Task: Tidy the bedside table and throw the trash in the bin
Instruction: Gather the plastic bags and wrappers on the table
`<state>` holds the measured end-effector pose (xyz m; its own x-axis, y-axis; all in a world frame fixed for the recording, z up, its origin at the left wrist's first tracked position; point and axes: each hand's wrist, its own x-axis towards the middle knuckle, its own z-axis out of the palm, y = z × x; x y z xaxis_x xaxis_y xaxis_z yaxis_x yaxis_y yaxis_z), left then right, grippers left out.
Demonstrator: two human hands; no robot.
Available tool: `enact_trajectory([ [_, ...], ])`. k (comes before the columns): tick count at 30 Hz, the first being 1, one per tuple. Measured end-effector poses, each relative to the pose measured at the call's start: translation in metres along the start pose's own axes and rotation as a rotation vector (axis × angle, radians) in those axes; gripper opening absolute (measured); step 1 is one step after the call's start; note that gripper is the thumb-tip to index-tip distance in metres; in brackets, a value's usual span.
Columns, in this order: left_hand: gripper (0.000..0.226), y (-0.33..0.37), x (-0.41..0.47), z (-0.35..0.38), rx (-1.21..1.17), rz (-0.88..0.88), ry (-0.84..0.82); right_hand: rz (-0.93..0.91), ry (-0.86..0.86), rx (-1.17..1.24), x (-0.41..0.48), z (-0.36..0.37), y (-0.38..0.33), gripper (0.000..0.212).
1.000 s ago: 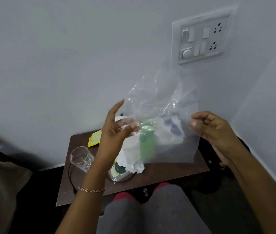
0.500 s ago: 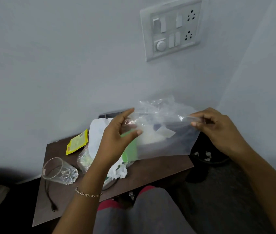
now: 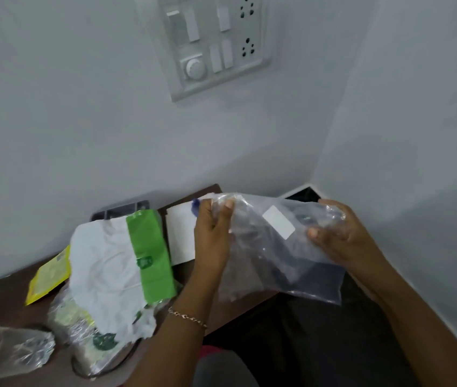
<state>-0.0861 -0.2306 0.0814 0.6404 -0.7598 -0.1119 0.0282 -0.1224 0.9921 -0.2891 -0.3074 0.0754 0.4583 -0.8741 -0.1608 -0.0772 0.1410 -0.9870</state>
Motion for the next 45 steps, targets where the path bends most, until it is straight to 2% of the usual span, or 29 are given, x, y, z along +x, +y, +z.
enact_trajectory([
  [2,0.025,-0.012,0.011,0.023,0.024,-0.122,-0.128,0.004,0.254,0.033,0.006,-0.011,0.009,0.038],
  [4,0.03,-0.021,0.019,0.045,-0.012,-0.237,-0.317,0.03,0.435,0.03,0.013,-0.025,0.021,0.037],
  [7,0.03,-0.041,0.033,0.073,-0.019,-0.296,-0.457,0.085,0.497,-0.033,0.023,-0.052,0.046,0.036],
  [8,0.026,-0.05,0.039,0.081,0.002,-0.289,-0.443,0.103,0.461,-0.051,0.026,-0.06,0.055,0.037],
  [10,0.025,-0.069,0.051,0.097,0.05,-0.268,-0.378,0.122,0.414,-0.059,0.031,-0.074,0.071,0.052],
  [13,0.041,-0.093,0.066,0.121,0.052,-0.257,-0.378,0.117,0.58,-0.03,0.048,-0.086,0.088,0.063],
  [15,0.046,-0.11,0.079,0.135,0.108,-0.25,-0.368,0.117,0.691,-0.092,0.067,-0.09,0.099,0.056],
  [18,0.059,-0.125,0.094,0.14,0.161,-0.293,-0.293,0.169,0.755,-0.201,0.099,-0.092,0.129,0.047],
  [20,0.058,-0.127,0.095,0.132,0.184,-0.298,-0.23,0.211,0.725,-0.25,0.116,-0.089,0.16,0.038],
  [23,0.051,-0.112,0.08,0.112,0.13,-0.241,-0.223,0.276,0.647,-0.384,0.134,-0.078,0.206,0.022],
  [26,0.041,-0.094,0.055,0.084,0.038,-0.159,-0.235,0.251,0.529,-0.781,0.143,-0.064,0.235,0.016],
  [28,0.036,-0.085,0.042,0.067,0.014,-0.123,-0.204,0.285,0.49,-0.884,0.144,-0.054,0.248,0.03],
  [30,0.033,-0.08,0.034,0.052,0.017,-0.091,-0.149,0.281,0.552,-1.087,0.143,-0.047,0.252,0.053],
  [32,0.031,-0.078,0.027,0.041,0.0,-0.073,-0.105,0.228,0.621,-1.164,0.137,-0.041,0.245,0.055],
  [37,0.032,-0.077,0.006,0.003,-0.064,-0.072,0.053,0.128,0.751,-0.951,0.107,-0.011,0.208,0.044],
  [39,0.031,-0.074,-0.003,-0.025,-0.028,-0.026,0.154,0.024,0.762,-0.829,0.089,0.012,0.179,0.043],
  [41,0.029,-0.069,-0.014,-0.061,0.062,0.031,0.303,-0.145,0.704,-0.625,0.065,0.047,0.142,0.038],
  [42,0.027,-0.068,-0.019,-0.082,0.137,0.068,0.404,-0.204,0.654,-0.471,0.052,0.069,0.121,0.029],
  [44,0.028,-0.068,-0.032,-0.124,0.315,0.146,0.621,-0.239,0.506,-0.2,0.027,0.116,0.089,0.017],
  [45,0.041,-0.07,-0.037,-0.144,0.395,0.16,0.727,-0.207,0.405,-0.142,0.018,0.139,0.079,0.019],
])
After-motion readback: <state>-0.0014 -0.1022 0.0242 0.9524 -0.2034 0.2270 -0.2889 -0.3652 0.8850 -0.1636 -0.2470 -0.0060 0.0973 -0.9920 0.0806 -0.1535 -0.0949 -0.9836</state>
